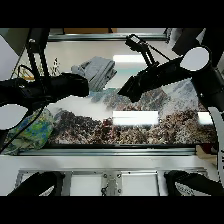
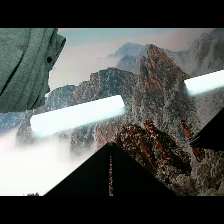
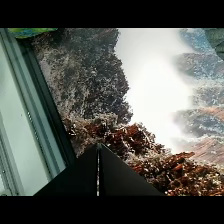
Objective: Fold the clothes and pants, and hang the long-sleeved shirts on hangers.
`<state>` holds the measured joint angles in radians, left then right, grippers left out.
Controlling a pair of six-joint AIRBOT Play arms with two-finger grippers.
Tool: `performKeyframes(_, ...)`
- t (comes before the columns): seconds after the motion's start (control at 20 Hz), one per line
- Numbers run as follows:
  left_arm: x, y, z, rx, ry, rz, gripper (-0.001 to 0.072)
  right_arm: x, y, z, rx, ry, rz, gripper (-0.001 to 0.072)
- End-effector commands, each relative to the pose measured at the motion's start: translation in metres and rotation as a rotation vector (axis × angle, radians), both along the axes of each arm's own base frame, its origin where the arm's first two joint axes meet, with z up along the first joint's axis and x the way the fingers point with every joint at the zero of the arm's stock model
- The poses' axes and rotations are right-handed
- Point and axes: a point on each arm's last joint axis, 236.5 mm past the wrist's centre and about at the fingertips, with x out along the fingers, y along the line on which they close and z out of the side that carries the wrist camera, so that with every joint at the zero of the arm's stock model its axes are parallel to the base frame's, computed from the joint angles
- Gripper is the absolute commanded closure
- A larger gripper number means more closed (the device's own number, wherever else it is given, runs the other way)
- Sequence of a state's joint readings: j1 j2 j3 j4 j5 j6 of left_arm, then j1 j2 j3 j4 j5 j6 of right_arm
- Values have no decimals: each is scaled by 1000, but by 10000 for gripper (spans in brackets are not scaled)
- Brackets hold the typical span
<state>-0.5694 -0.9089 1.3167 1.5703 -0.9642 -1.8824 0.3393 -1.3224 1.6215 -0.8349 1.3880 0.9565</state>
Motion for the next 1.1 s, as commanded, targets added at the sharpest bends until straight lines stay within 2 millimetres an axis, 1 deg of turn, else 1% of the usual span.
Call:
performKeyframes(0.0, 0, 0, 0, 1, 0, 1, 691, 0, 0, 0, 0, 2, 0, 698)
performKeyframes(0.45, 3, 1, 3, -1, -15, 4, 691, 0, 0, 0, 0, 2, 0, 698)
performKeyframes(0.5, 7, 8, 2, 25, -30, 21, 691, 0, 0, 0, 0, 2, 1, 698)
performKeyframes(0.6, 15, 35, -1, 135, -53, 61, 691, 0, 0, 0, 0, 2, 0, 698)
performKeyframes(0.7, 17, 70, -8, 229, -12, 113, 691, 0, 0, 0, 0, 2, 0, 698)
performKeyframes(0.75, 17, 91, -12, 274, 21, 142, 691, 0, 0, 0, 0, 2, 0, 698)
performKeyframes(0.8, 15, 115, -21, 312, 69, 183, 637, 0, 0, 0, 0, 2, 0, 698)
performKeyframes(0.85, 13, 145, -32, 334, 134, 254, 172, 0, 0, 0, 0, 2, 0, 698)
performKeyframes(0.9, 11, 177, -43, 335, 197, 347, 6, 0, 0, 0, 0, 2, 0, 698)
performKeyframes(1.0, 2, 252, -75, 337, 322, 548, 8, 0, 0, 0, 0, 2, 0, 698)
performKeyframes(1.05, -6, 290, -97, 325, 383, 656, 8, 0, 0, 0, 0, 2, 1, 698)
